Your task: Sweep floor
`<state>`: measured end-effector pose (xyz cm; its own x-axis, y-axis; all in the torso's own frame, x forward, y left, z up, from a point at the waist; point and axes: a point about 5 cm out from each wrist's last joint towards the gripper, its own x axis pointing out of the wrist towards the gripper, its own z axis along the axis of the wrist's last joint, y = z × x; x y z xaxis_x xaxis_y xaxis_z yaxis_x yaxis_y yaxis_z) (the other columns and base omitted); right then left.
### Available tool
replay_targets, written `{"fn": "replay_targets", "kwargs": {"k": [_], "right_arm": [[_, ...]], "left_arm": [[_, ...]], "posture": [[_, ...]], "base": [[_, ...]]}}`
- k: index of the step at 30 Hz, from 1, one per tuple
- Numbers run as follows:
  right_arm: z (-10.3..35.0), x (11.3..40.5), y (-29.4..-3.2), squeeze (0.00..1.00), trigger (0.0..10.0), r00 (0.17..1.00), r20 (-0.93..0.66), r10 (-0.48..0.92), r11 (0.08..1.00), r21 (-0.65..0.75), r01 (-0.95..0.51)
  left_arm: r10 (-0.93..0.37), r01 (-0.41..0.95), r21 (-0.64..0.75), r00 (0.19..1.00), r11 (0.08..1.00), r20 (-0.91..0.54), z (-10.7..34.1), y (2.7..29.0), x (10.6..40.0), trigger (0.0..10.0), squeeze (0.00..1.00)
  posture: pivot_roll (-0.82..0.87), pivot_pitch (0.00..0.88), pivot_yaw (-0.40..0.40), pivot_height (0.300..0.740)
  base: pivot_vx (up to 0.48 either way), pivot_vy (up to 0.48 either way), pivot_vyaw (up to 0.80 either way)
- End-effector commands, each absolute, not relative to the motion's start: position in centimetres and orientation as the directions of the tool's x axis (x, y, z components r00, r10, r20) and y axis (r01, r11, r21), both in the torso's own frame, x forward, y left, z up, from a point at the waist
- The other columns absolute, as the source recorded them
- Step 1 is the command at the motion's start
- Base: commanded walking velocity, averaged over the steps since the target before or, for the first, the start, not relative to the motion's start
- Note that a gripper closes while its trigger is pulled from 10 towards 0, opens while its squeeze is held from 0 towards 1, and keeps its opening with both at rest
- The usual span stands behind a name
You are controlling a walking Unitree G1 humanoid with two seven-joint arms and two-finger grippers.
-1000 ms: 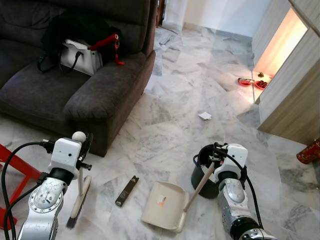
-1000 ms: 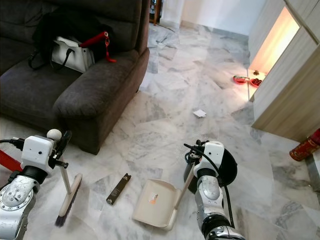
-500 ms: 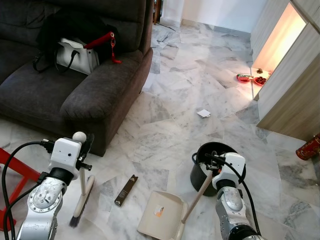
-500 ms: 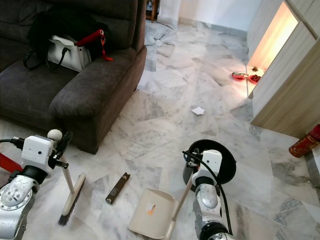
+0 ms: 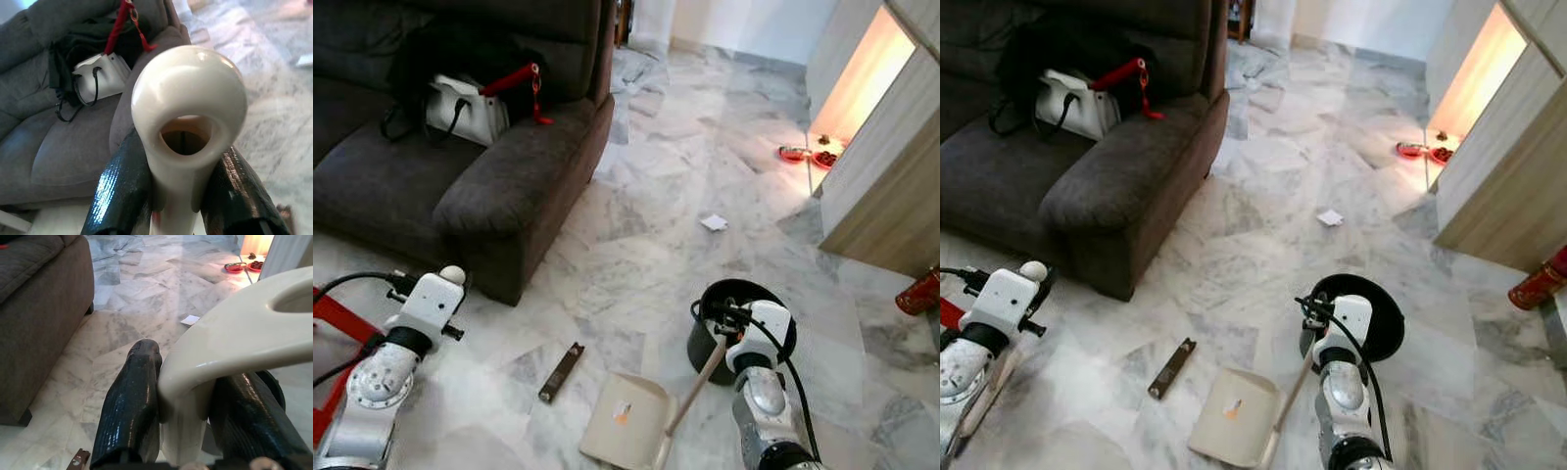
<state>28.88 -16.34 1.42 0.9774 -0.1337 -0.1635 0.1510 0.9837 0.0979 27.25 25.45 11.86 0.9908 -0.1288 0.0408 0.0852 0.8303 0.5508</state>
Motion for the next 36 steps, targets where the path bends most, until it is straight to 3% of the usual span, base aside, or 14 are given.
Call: {"fn": "replay_targets", "kwargs": {"k": [1, 7, 15, 20, 30, 36], "right_arm": [[1.3, 28.6, -16.8, 0.0, 10.0, 0.977, -0.162, -0.136, 0.985, 0.085, 0.151], [1.3, 28.7, -16.9, 0.0, 10.0, 0.978, -0.162, -0.135, 0.985, 0.082, 0.149], [1.4, 28.7, -17.0, 0.0, 10.0, 0.978, -0.16, -0.134, 0.986, 0.08, 0.148], [1.4, 28.7, -17.1, 0.0, 10.0, 0.978, -0.16, -0.135, 0.986, 0.078, 0.149], [1.5, 28.8, -17.3, 0.0, 10.0, 0.978, -0.158, -0.136, 0.986, 0.076, 0.15], [1.5, 28.8, -17.3, 0.0, 10.0, 0.979, -0.153, -0.134, 0.986, 0.075, 0.147]], "left_arm": [[-0.141, 0.064, 0.489, 0.983, 0.87, 0.121, 12.6, 24.2, 27.7, 10.0, 0.0], [-0.021, -0.04, 0.259, 0.973, 0.965, 0.229, 13.7, 24.5, 28.1, 10.0, 0.0], [-0.043, -0.013, 0.232, 0.971, 0.973, 0.235, 14.1, 24.6, 28.2, 10.0, 0.0], [-0.063, 0.037, 0.115, 0.97, 0.993, 0.233, 13.8, 24.5, 28.1, 10.0, 0.0], [-0.059, 0.04, 0.085, 0.969, 0.996, 0.239, 14.1, 24.9, 28.3, 10.0, 0.0], [-0.1, 0.119, -0.088, 0.976, 0.989, 0.192, 12.9, 23.8, 28.4, 10.0, 0.0]], "posture": [[0.15, 0.101, -0.119, 0.74], [0.15, 0.093, -0.119, 0.74], [0.14, 0.077, -0.117, 0.74], [0.14, 0.063, -0.118, 0.74], [0.14, 0.063, -0.127, 0.74], [0.14, 0.07, -0.13, 0.74]], "base": [[0.0, 0.0, 0.0], [0.0, 0.0, 0.0], [0.0, 0.0, 0.0], [0.0, 0.0, 0.0], [0.0, 0.0, 0.0], [0.0, 0.0, 0.0]]}}
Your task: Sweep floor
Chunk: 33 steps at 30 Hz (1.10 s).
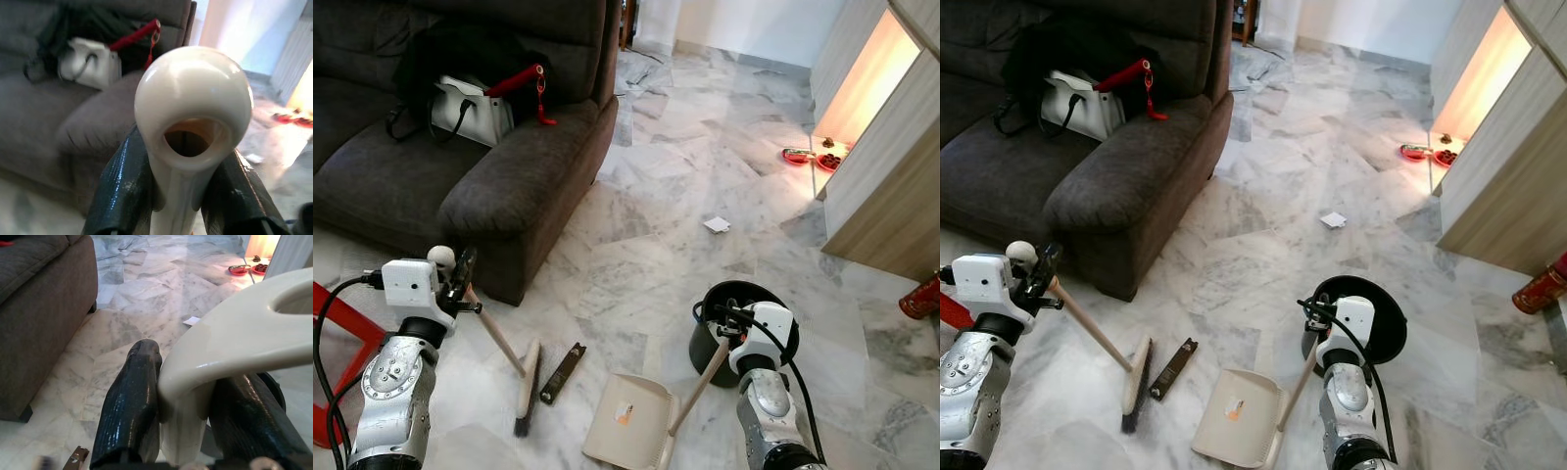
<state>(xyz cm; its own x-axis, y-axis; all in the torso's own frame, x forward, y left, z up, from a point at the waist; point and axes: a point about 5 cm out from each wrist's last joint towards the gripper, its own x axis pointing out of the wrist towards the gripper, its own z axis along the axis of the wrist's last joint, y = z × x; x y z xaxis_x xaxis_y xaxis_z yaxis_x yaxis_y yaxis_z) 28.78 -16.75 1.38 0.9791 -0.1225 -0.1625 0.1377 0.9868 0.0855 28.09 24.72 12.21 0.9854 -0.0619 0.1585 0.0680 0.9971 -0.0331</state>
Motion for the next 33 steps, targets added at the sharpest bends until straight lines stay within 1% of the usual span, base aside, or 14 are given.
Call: {"fn": "replay_targets", "kwargs": {"k": [1, 5, 8, 10, 13, 19, 22, 25, 26, 28, 29, 30, 33], "right_arm": [[1.5, 28.8, -17.3, 0.0, 10.0, 0.979, -0.153, -0.134, 0.986, 0.074, 0.147], [1.5, 28.8, -17.4, 0.0, 10.0, 0.979, -0.154, -0.135, 0.986, 0.073, 0.147], [1.4, 28.7, -17.5, 0.0, 10.0, 0.978, -0.162, -0.134, 0.987, 0.069, 0.147], [1.4, 28.7, -17.5, 0.0, 10.0, 0.978, -0.163, -0.133, 0.987, 0.069, 0.146], [1.4, 28.8, -17.3, 0.0, 10.0, 0.977, -0.166, -0.131, 0.987, 0.07, 0.144], [1.4, 28.9, -17.0, 0.0, 10.0, 0.978, -0.168, -0.123, 0.988, 0.074, 0.137], [1.4, 28.9, -17.0, 0.0, 10.0, 0.978, -0.168, -0.123, 0.988, 0.075, 0.137], [1.5, 29.0, -17.0, 0.0, 10.0, 0.978, -0.167, -0.124, 0.988, 0.075, 0.137], [1.5, 29.0, -17.0, 0.0, 10.0, 0.978, -0.166, -0.125, 0.988, 0.074, 0.139], [1.5, 29.0, -17.0, 0.0, 10.0, 0.978, -0.166, -0.125, 0.987, 0.074, 0.139], [1.5, 29.0, -17.0, 0.0, 10.0, 0.978, -0.166, -0.125, 0.988, 0.074, 0.138], [1.5, 29.0, -17.0, 0.0, 10.0, 0.978, -0.166, -0.125, 0.988, 0.074, 0.138], [1.4, 29.0, -16.9, 0.0, 10.0, 0.978, -0.171, -0.121, 0.988, 0.075, 0.135]], "left_arm": [[-0.103, 0.123, -0.096, 0.976, 0.988, 0.19, 12.8, 23.8, 28.4, 10.0, 0.0], [-0.11, 0.14, -0.161, 0.977, 0.977, 0.181, 12.5, 23.6, 28.4, 10.0, 0.0], [-0.171, 0.205, -0.235, 0.973, 0.95, 0.157, 12.2, 22.8, 28.3, 10.0, 0.0], [-0.184, 0.22, -0.257, 0.971, 0.941, 0.156, 12.2, 22.6, 28.2, 10.0, 0.0], [-0.195, 0.243, -0.335, 0.966, 0.91, 0.172, 12.4, 22.1, 28.2, 10.0, 0.0], [-0.198, 0.273, -0.433, 0.957, 0.859, 0.21, 13.1, 21.5, 28.5, 10.0, 0.0], [-0.183, 0.264, -0.426, 0.958, 0.865, 0.223, 13.5, 21.6, 28.5, 10.0, 0.0], [-0.131, 0.209, -0.331, 0.961, 0.92, 0.242, 14.4, 22.4, 28.2, 10.0, 0.0], [-0.128, 0.197, -0.283, 0.961, 0.939, 0.245, 14.8, 22.6, 28.0, 10.0, 0.0], [-0.139, 0.197, -0.231, 0.96, 0.953, 0.244, 15.1, 22.7, 27.7, 10.0, 0.0], [-0.15, 0.188, -0.148, 0.96, 0.971, 0.235, 15.4, 23.0, 27.3, 10.0, 0.0], [-0.15, 0.188, -0.148, 0.96, 0.971, 0.235, 15.4, 23.0, 27.3, 10.0, 0.0], [-0.134, 0.156, -0.079, 0.963, 0.985, 0.234, 15.7, 23.8, 26.8, 10.0, 0.0]], "posture": [[0.14, 0.07, -0.13, 0.74], [0.13, 0.073, -0.131, 0.74], [0.14, 0.08, -0.132, 0.74], [0.14, 0.08, -0.132, 0.74], [0.14, 0.08, -0.134, 0.74], [0.14, 0.077, -0.132, 0.74], [0.14, 0.073, -0.131, 0.74], [0.14, 0.067, -0.126, 0.74], [0.14, 0.066, -0.126, 0.74], [0.15, 0.063, -0.125, 0.74], [0.15, 0.062, -0.125, 0.74], [0.15, 0.062, -0.125, 0.74], [0.16, 0.063, -0.127, 0.74]], "base": [[0.0, 0.0, 0.0], [0.0, 0.0, 0.0], [0.0, 0.0, 0.0], [0.0, 0.0, 0.0], [0.0, 0.0, 0.0], [0.0, 0.0, 0.0], [0.0, 0.0, 0.0], [0.0, 0.0, 0.0], [0.0, 0.0, 0.0], [0.0, 0.0, 0.0], [0.0, 0.0, 0.0], [0.0, 0.0, 0.0], [0.0, 0.0, 0.0]]}}
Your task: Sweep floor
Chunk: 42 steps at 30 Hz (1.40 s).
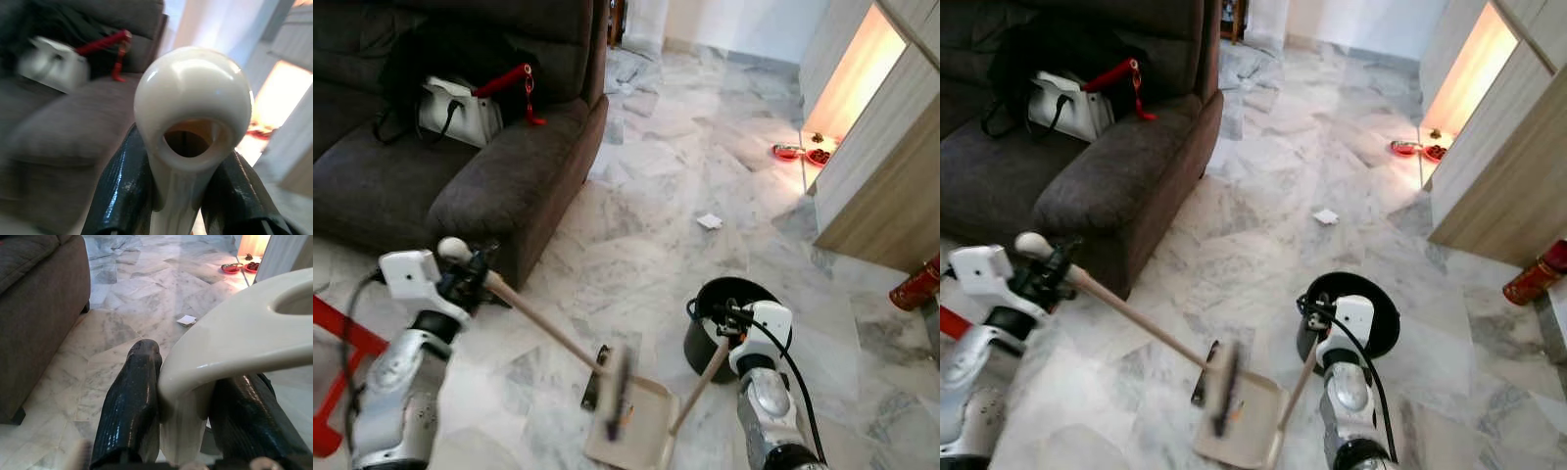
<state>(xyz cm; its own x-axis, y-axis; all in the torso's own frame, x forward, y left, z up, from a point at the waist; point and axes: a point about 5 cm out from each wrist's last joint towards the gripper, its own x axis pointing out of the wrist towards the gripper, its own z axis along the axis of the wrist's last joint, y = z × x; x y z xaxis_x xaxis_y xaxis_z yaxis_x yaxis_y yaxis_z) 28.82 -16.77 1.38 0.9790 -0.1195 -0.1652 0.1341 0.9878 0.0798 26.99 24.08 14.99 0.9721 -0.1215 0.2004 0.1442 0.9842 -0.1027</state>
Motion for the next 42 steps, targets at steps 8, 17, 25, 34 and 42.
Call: {"fn": "replay_targets", "kwargs": {"k": [8, 17, 25, 34, 42], "right_arm": [[1.5, 29.0, -16.7, 0.0, 10.0, 0.979, -0.169, -0.116, 0.988, 0.078, 0.13], [1.5, 28.9, -17.4, 0.0, 10.0, 0.978, -0.167, -0.125, 0.988, 0.066, 0.137], [1.5, 29.0, -17.3, 0.0, 10.0, 0.979, -0.165, -0.118, 0.99, 0.06, 0.129], [1.6, 29.0, -17.4, 0.0, 10.0, 0.98, -0.163, -0.117, 0.99, 0.059, 0.128], [1.6, 29.0, -17.2, 0.0, 10.0, 0.979, -0.166, -0.115, 0.99, 0.063, 0.126]], "left_arm": [[-0.159, 0.153, 0.045, 0.968, 0.987, 0.196, 15.4, 23.9, 26.8, 10.0, 0.0], [-0.119, 0.111, 0.089, 0.988, 0.99, 0.095, 12.2, 25.2, 26.7, 10.0, 0.0], [-0.075, 0.072, 0.046, 0.994, 0.996, 0.075, 10.4, 25.4, 26.9, 10.0, 0.0], [-0.052, 0.063, -0.162, 0.996, 0.985, 0.076, 9.1, 24.7, 27.2, 10.0, 0.0], [-0.112, 0.139, -0.364, 0.989, 0.921, 0.095, 9.2, 23.7, 27.8, 10.0, 0.0]], "posture": [[0.15, 0.064, -0.13, 0.74], [0.14, 0.066, -0.138, 0.74], [0.14, 0.067, -0.146, 0.74], [0.13, 0.066, -0.147, 0.74], [0.13, 0.062, -0.144, 0.74]], "base": [[0.0, 0.0, 0.0], [0.0, 0.0, 0.0], [0.0, 0.0, 0.0], [0.0, 0.0, 0.0], [0.0, 0.0, 0.0]]}}
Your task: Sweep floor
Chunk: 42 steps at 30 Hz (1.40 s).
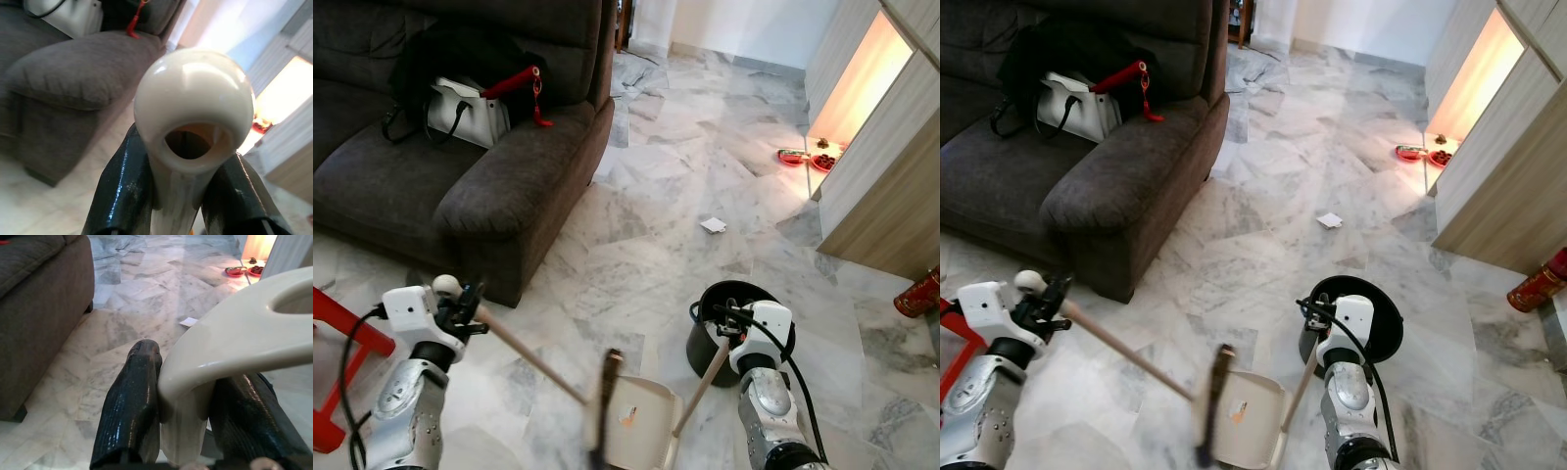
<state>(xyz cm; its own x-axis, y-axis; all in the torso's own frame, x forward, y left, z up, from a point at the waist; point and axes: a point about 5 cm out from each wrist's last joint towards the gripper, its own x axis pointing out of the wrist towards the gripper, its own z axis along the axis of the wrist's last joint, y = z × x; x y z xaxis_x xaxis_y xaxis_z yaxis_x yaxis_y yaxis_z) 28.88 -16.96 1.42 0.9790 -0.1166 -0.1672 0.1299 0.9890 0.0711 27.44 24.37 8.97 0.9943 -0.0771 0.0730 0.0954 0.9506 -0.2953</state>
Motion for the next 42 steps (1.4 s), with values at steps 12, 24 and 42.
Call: {"fn": "replay_targets", "kwargs": {"k": [12, 24, 42], "right_arm": [[1.5, 29.0, -16.8, 0.0, 10.0, 0.979, -0.176, -0.106, 0.99, 0.069, 0.12], [1.4, 29.0, -16.7, 0.0, 10.0, 0.978, -0.18, -0.106, 0.99, 0.068, 0.12], [1.0, 28.7, -16.6, 0.0, 10.0, 0.976, -0.193, -0.1, 0.991, 0.069, 0.115]], "left_arm": [[-0.134, 0.21, -0.547, 0.975, 0.811, 0.175, 10.6, 22.6, 28.3, 10.0, 0.0], [-0.143, 0.189, -0.225, 0.968, 0.956, 0.208, 14.2, 23.5, 26.8, 10.0, 0.0], [-0.135, 0.122, 0.168, 0.988, 0.978, 0.07, 12.6, 25.4, 25.2, 10.0, 0.0]], "posture": [[0.14, 0.059, -0.142, 0.74], [0.15, 0.069, -0.138, 0.74], [0.15, 0.09, -0.143, 0.74]], "base": [[0.0, 0.0, 0.0], [0.0, 0.0, 0.0], [0.0, 0.0, 0.0]]}}
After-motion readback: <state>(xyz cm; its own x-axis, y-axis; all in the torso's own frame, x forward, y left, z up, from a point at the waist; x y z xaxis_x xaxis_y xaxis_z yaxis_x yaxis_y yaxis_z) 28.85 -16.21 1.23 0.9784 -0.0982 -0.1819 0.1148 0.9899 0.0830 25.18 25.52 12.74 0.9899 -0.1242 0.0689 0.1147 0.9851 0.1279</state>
